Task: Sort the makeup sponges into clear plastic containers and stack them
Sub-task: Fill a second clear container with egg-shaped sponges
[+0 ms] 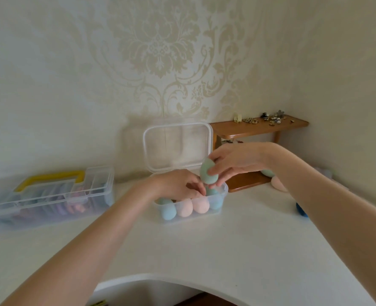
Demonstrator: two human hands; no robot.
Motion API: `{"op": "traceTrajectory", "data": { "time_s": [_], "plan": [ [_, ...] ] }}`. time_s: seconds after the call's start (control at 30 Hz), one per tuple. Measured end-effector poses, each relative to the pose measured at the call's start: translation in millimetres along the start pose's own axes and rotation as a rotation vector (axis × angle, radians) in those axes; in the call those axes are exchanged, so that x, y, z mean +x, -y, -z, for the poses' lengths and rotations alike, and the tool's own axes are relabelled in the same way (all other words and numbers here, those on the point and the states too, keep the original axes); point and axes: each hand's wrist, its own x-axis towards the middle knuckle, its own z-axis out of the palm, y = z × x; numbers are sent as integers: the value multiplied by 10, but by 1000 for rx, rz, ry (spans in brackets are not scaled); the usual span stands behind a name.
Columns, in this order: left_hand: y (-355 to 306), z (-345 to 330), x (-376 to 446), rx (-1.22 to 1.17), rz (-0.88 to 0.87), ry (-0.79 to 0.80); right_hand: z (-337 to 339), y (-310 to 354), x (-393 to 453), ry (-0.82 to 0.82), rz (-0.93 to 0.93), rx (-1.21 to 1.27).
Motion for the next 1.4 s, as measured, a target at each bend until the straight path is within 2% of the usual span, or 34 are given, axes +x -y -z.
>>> {"op": "traceTrajectory", "data": {
  "time_s": [0.13, 0.3, 0.43, 0.53, 0.73, 1.0, 1.17, 1.3, 1.4],
  "plan": [
    [83, -64, 2, -12, -9, -4, -11, 68, 221, 94, -220, -194],
    [144, -93, 7, -50, -29, 23, -130, 169, 464, 185, -363, -474],
    [131, -91, 26, 27, -14, 35, -264, 166, 602, 203, -369, -805],
    [110, -77, 48, 26, -3, 58, -317, 116, 566, 136, -250, -1056],
    [63, -18, 147, 181, 52, 144, -434, -155, 553, -96, -72, -1029],
    [104, -46, 157, 130, 51, 149, -323, -141, 489, -22, -101, -914],
    [50, -103, 238, 135, 152, 15, -390, -168, 499, -133, -71, -903],
    [-40, -161, 308, 254, 140, -79, -348, -141, 411, -196, -35, -858],
    [-75, -142, 250, 240, 121, -110, -313, -73, 310, -234, 6, -835]
  ]
}}
